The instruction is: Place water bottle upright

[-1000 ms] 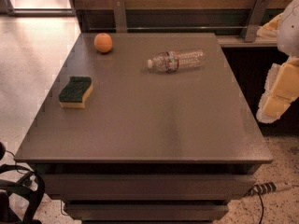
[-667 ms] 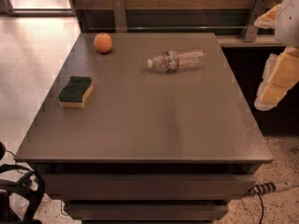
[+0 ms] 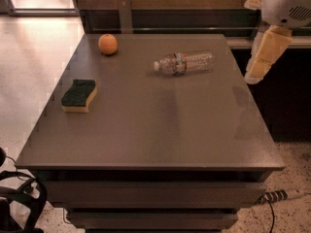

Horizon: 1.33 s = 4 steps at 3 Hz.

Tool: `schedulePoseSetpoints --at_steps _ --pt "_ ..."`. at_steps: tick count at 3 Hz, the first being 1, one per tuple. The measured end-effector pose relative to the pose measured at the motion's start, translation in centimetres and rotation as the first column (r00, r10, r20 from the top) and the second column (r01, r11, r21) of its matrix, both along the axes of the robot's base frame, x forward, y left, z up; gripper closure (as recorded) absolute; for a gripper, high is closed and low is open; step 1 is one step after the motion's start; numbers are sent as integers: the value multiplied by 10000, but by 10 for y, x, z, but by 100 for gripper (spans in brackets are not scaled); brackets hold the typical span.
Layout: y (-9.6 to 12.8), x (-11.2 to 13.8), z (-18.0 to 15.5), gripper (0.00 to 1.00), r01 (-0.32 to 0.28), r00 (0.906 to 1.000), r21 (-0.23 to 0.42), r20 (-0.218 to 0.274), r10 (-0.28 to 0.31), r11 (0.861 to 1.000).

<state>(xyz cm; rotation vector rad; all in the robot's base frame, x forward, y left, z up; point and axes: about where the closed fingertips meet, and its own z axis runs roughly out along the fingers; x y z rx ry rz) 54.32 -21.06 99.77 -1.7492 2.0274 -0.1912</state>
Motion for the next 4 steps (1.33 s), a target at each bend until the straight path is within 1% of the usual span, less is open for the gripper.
schedulePoseSetpoints --at_steps 1,2,3,4 --pt "13 38 0 0 -144 9999 -294 -98 141 9995" --pt "25 66 -2 0 -365 9988 -621 -358 343 9974" --pt "39 87 -13 0 -824 9937 -675 -810 768 9943" --pt "48 107 -34 0 -1277 9839 -457 -1321 1207 9908"
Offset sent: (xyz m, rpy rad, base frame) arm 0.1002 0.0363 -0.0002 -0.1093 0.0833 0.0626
